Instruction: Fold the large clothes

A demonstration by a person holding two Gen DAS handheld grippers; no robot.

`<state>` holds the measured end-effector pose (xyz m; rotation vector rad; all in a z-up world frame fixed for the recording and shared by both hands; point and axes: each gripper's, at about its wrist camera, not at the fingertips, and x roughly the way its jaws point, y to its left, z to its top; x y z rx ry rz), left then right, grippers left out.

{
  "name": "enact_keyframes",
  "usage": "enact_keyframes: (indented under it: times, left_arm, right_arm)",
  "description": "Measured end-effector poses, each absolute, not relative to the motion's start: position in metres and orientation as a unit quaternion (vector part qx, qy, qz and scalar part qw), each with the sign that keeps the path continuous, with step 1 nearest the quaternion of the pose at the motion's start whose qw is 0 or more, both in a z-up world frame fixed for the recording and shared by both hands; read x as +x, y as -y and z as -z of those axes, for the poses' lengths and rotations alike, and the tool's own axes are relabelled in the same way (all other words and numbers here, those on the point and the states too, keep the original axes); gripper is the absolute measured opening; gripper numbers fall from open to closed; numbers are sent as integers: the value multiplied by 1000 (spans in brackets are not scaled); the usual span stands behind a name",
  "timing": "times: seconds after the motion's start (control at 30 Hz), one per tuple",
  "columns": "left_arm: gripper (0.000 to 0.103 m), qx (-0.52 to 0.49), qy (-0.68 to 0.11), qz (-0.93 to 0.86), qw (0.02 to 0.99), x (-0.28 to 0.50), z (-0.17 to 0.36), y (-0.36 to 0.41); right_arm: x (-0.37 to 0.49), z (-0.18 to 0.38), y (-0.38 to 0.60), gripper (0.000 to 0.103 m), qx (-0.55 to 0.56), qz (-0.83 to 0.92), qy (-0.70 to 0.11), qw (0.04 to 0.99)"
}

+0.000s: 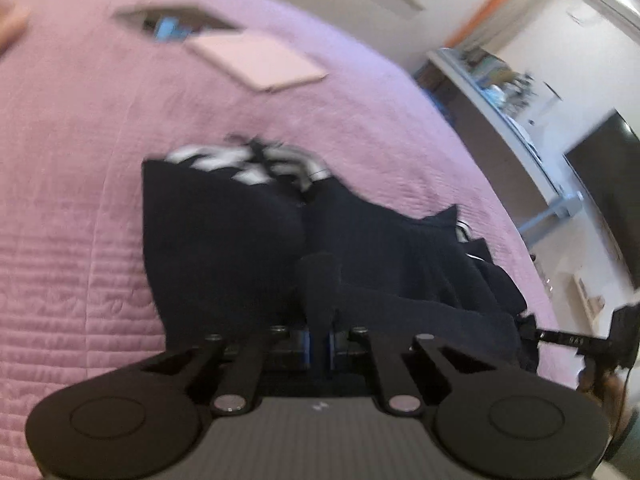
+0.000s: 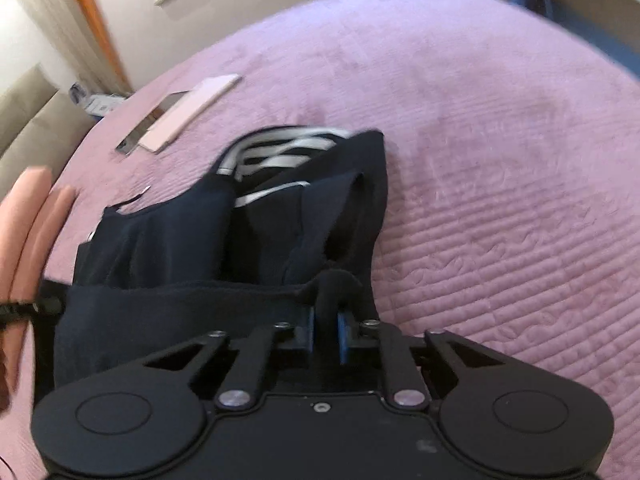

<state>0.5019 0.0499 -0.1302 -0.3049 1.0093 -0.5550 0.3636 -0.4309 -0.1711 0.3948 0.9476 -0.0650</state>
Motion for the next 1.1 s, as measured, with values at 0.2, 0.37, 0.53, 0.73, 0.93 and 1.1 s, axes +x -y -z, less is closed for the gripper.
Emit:
enact_keyframes:
  times: [0.2,0.37,0.53,0.73,0.93,1.1]
  left_arm:
    - [7,-196,-427,260,844,466,83,-68]
    - [6,-206,-388,255,862,464,49,-74]
    - [6,-202,-322,251,890,496,16,-79]
    - [7,-163,-330,205,907,570,48,-64]
    - [7,-130,-412,140,891,617,142,-41]
    - [17,-127,-427,113,888,622,167,-37]
  right_arm:
    - [325,108,396,11,120,14,-408,905]
    - [326,58,380,11,69,16,-358,931]
    - [368,32,380,10,22,27,-289,957]
    - [460,71,390,10,1,46,-283,958]
    - [521,169,393,10,4,69,-376,924]
    - [532,204,401,21,23,85,-438,895]
